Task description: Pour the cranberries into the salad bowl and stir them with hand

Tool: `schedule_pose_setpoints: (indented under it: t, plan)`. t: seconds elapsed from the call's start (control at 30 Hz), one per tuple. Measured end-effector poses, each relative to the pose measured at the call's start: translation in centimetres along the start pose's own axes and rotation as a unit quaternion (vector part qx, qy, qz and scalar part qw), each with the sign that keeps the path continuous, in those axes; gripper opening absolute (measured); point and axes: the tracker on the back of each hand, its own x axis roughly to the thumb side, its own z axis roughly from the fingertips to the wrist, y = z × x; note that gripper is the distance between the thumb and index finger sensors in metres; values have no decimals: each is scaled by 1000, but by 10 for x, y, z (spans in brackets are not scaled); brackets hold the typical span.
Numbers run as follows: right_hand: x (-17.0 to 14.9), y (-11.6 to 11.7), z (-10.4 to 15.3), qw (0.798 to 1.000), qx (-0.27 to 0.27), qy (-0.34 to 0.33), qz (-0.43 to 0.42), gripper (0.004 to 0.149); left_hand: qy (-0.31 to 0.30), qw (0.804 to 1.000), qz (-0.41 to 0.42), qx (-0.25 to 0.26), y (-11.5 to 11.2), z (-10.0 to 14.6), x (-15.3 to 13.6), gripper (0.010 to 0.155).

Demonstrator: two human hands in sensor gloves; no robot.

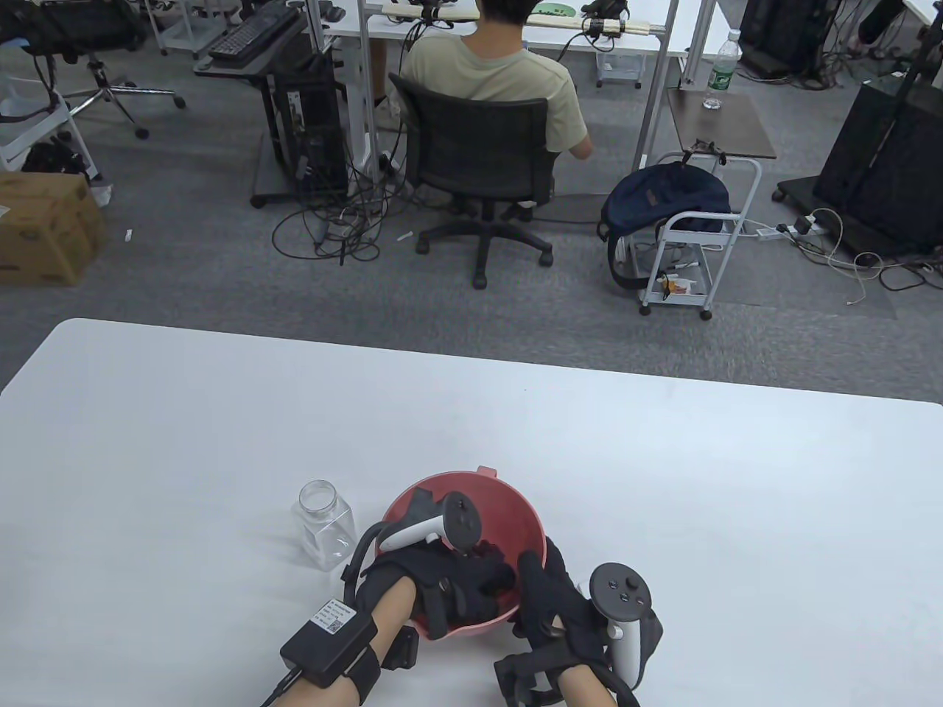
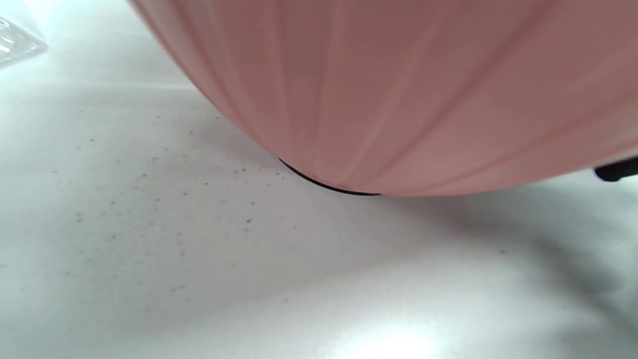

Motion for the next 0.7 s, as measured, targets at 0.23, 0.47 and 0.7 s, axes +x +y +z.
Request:
schedule_pose_setpoints:
  t: [0.23, 0.47, 0.7]
  plan:
    - [0, 0, 0, 1000, 0, 0, 0, 76, 5, 1000, 1, 0, 0, 0, 0, 67]
    - [0, 0, 0, 1000, 1, 0, 0, 76, 25, 999, 21, -4, 1, -1, -2, 71]
    - [0, 0, 0, 1000, 1, 0, -1, 76, 27, 999, 30, -4, 1, -2, -3, 74]
